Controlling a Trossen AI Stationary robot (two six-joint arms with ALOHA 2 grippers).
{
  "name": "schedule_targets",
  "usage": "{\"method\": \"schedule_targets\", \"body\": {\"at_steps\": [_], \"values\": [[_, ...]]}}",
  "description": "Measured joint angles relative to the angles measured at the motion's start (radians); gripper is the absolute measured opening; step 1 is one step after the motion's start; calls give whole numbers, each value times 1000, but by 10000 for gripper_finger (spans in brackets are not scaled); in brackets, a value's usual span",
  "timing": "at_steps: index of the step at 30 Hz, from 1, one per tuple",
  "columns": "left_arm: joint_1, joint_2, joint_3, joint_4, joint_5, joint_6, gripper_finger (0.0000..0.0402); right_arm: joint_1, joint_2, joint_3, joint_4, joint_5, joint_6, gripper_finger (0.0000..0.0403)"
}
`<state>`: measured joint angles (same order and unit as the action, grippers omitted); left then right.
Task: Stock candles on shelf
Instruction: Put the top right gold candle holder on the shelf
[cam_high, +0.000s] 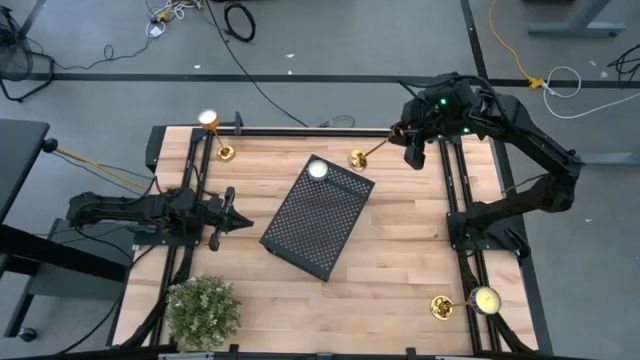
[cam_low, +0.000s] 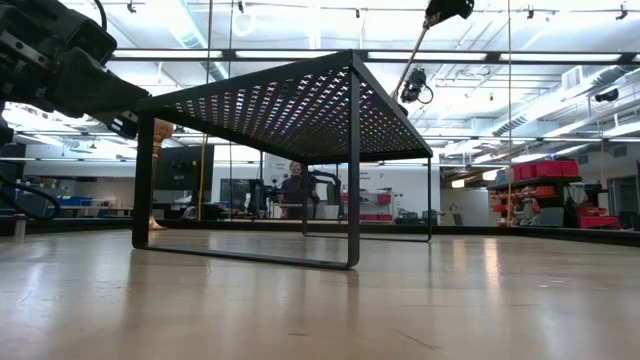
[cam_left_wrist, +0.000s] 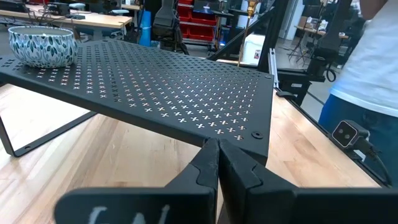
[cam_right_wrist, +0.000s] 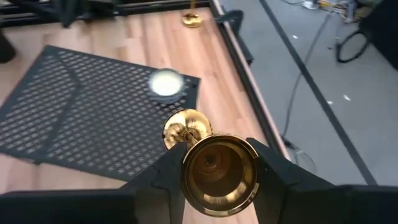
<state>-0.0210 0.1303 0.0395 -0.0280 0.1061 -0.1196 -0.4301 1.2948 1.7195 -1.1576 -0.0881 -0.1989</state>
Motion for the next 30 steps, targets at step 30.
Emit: {"method": "schedule_targets", "body": {"at_steps": [30], "values": [[0, 0, 0, 1, 0, 0, 14, 462, 198, 0, 130, -25, 113, 132]]}}
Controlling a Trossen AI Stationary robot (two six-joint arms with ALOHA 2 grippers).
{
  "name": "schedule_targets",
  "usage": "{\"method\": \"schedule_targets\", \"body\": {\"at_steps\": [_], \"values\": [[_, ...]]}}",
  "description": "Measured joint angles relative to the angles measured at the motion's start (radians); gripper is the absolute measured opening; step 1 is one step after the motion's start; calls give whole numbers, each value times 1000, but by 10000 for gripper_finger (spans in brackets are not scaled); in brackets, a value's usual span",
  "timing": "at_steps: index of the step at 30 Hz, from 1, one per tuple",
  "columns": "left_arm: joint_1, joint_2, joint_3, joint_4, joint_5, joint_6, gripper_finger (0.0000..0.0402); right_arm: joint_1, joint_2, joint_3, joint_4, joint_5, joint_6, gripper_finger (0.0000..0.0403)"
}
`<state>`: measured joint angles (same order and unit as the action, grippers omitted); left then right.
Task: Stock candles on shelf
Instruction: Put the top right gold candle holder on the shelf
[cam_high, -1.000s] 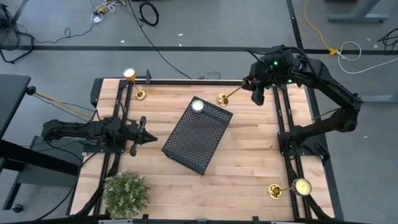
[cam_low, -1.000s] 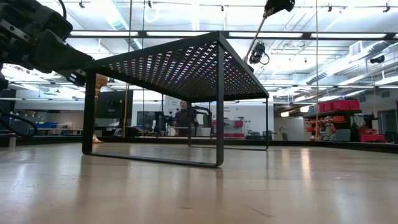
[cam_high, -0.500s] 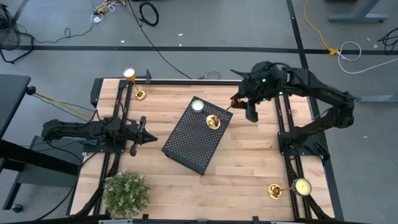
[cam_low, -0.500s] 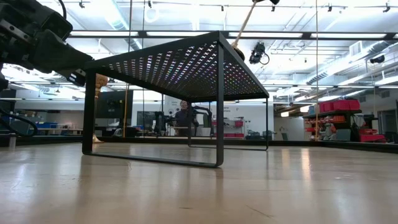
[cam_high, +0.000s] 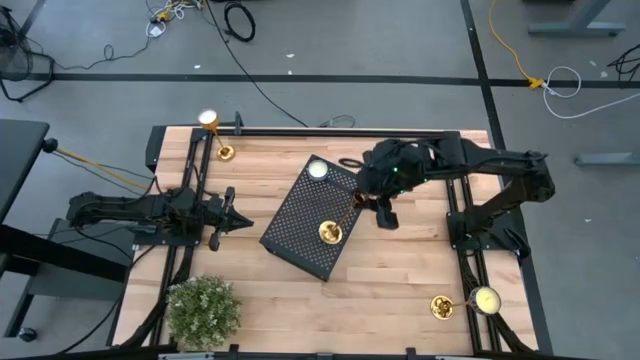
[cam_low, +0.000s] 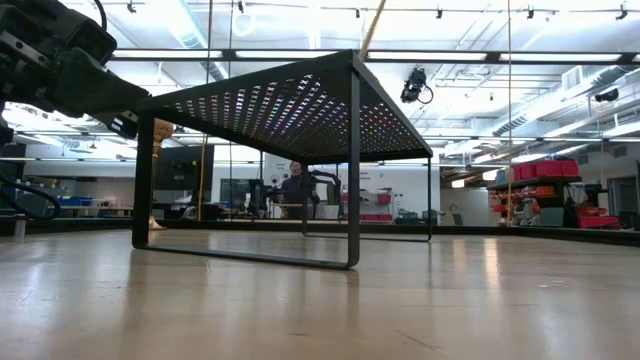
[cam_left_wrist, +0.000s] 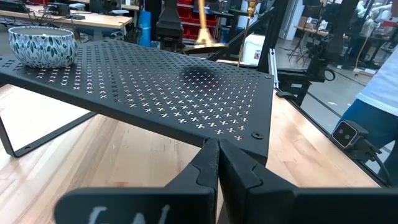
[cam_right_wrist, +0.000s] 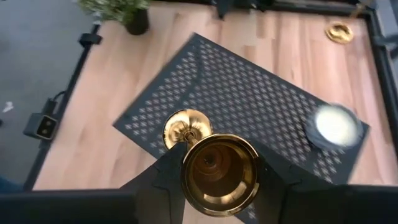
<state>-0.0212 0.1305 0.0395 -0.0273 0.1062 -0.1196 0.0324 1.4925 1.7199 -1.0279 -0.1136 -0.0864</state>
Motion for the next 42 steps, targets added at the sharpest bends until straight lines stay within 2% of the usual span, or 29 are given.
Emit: {"method": "schedule_targets", "body": {"at_steps": [12, 29, 35, 42], "values": [[0, 0, 0, 0, 0, 0, 14, 91, 2, 0, 59, -10, 0, 132], [0, 0, 0, 0, 0, 0, 14, 113, 23, 6, 52, 21, 33, 132], [0, 0, 0, 0, 0, 0, 14, 129, 74, 127, -40, 18, 69, 132], [0, 0, 0, 0, 0, 0, 14, 148, 200, 333, -173, 23, 79, 132]]}}
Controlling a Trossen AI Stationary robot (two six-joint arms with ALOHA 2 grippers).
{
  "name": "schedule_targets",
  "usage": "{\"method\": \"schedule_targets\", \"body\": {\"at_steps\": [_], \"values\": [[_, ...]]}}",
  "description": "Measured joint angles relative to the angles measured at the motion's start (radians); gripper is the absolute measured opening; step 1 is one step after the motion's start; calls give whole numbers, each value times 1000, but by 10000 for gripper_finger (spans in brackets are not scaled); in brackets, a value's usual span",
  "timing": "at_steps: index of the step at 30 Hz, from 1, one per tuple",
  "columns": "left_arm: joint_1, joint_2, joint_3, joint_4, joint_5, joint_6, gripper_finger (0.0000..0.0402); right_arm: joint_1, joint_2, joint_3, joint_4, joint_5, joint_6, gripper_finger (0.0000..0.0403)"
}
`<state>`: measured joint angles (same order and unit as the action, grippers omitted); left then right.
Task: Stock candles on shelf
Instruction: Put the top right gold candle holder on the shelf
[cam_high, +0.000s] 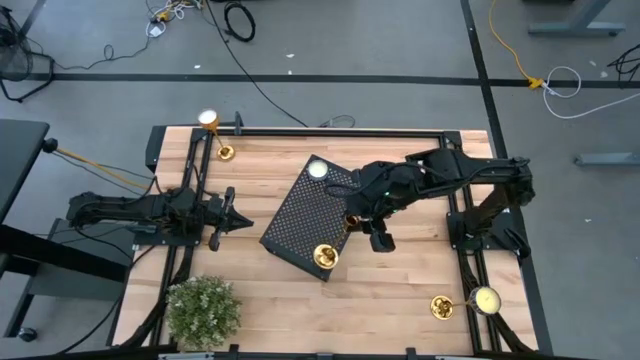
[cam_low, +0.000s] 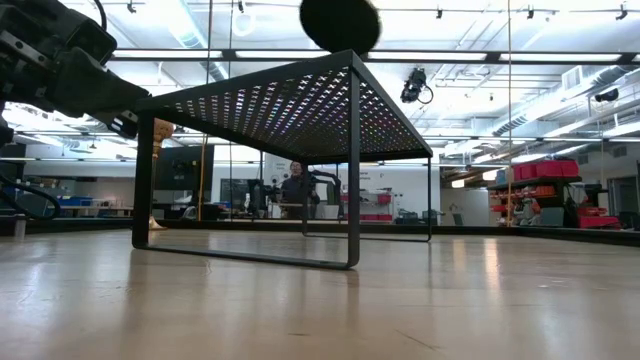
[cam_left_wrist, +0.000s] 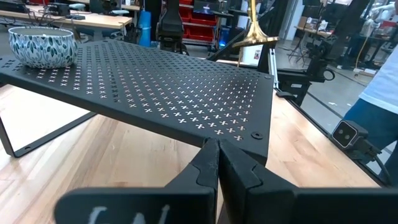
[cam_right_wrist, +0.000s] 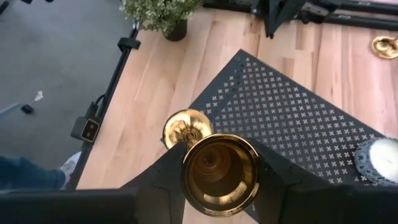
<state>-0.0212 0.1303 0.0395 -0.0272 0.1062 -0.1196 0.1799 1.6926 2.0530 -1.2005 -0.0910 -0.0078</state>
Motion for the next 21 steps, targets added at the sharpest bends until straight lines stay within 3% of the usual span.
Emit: {"method": "schedule_targets", "body": {"at_steps": [7, 21], "values": [[0, 0, 0, 0, 0, 0, 14, 19, 107, 139, -73, 33, -34, 132], [0, 0, 0, 0, 0, 0, 14, 25, 138, 144, -91, 109, -77, 132]]}}
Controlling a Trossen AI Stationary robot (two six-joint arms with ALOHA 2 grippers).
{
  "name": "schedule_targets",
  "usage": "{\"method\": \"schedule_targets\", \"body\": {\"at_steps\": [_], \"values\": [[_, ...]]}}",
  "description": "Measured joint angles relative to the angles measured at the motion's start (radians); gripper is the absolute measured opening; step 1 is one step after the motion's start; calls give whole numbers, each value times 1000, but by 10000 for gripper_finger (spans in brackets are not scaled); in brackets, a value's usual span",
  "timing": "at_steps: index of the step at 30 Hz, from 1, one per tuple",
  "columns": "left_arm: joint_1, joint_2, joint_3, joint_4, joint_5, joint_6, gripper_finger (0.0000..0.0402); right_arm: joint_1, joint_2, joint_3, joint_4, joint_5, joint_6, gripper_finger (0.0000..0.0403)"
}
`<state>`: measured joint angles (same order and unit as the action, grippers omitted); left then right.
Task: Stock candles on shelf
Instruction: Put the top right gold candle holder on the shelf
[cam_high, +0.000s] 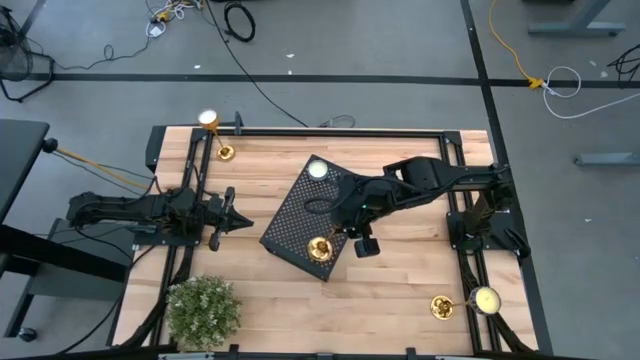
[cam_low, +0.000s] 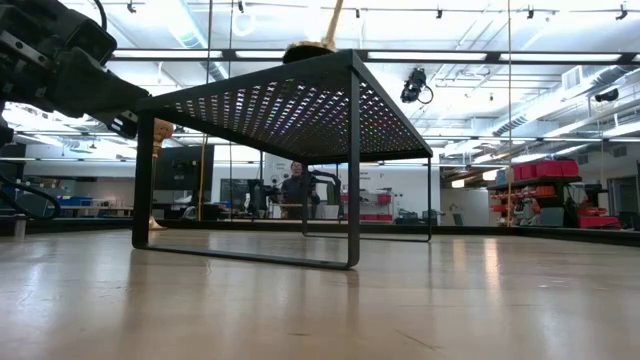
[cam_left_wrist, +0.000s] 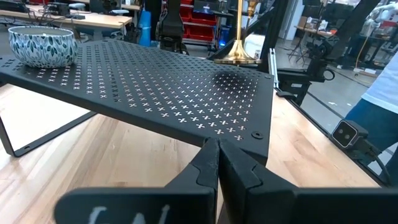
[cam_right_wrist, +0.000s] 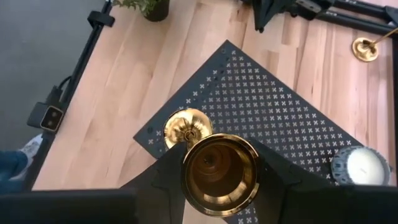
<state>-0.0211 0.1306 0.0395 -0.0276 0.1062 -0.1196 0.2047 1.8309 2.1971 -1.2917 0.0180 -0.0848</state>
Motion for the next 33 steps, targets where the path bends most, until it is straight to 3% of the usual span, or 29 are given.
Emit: {"method": "schedule_targets", "body": {"at_steps": [33], "values": [[0, 0, 0, 1, 0, 0, 14, 3, 17, 0, -18, -8, -14, 133]]}}
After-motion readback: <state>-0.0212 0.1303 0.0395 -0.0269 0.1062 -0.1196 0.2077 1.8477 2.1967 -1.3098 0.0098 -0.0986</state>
